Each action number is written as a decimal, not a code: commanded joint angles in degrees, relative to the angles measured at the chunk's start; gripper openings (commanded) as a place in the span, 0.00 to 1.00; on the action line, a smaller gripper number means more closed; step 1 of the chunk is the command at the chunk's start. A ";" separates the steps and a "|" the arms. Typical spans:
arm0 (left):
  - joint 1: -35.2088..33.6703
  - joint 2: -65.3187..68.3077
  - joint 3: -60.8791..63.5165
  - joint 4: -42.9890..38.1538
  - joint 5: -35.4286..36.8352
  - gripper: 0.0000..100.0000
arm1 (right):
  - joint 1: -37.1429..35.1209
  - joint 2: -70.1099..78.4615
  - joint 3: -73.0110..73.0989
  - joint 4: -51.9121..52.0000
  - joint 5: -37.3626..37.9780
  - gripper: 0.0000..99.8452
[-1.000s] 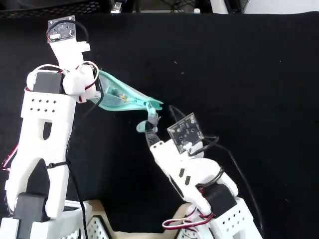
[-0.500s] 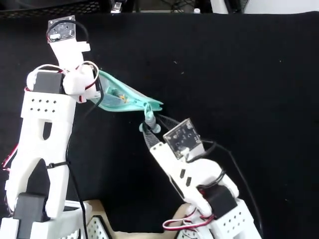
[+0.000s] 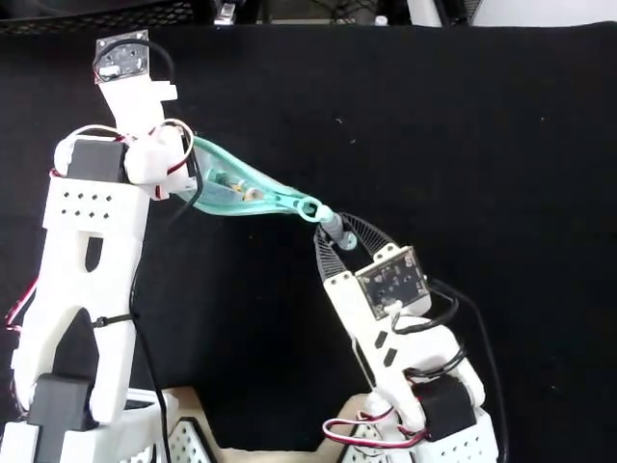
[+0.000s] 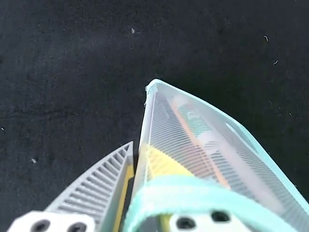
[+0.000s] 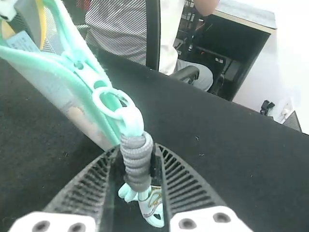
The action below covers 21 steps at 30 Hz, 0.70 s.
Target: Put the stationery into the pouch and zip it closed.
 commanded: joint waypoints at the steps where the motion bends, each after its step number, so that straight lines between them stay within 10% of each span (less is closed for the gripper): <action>1: -1.54 9.76 2.51 -0.79 -0.26 0.03 | 1.05 -3.56 -3.91 0.00 0.44 0.01; 21: -1.45 9.85 -32.31 22.68 -2.55 0.03 | 1.05 41.36 -48.40 2.90 9.76 0.01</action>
